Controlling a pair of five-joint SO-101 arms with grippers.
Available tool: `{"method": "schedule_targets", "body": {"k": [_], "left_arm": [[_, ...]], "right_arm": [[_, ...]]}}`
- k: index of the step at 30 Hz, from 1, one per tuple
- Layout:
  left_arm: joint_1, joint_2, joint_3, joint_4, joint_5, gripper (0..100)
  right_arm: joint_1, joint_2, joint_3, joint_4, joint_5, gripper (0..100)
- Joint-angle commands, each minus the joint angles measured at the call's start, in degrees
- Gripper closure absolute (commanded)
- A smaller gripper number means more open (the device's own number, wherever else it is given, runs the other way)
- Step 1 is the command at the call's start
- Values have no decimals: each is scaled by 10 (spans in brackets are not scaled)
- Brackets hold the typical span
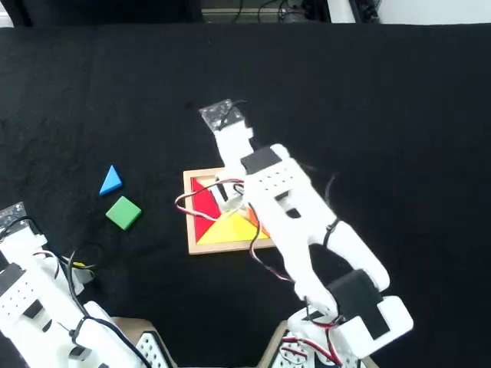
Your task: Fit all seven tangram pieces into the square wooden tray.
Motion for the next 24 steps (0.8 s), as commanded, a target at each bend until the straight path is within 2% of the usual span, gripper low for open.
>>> {"method": "schedule_targets", "body": {"k": [1,13,18,24], "left_arm": [[6,-5,-3,-9,-4,733],[6,-5,-3,-9,-4,733],[6,-5,-3,-9,-4,733],[6,-5,-2,-9,-4,733]], "right_arm": [[12,-28,19,-58,-51,987],[19,-7,54,-118,-67,987],[50,55,16,-98,-68,987],[41,61,2,-72,-67,987]]}}
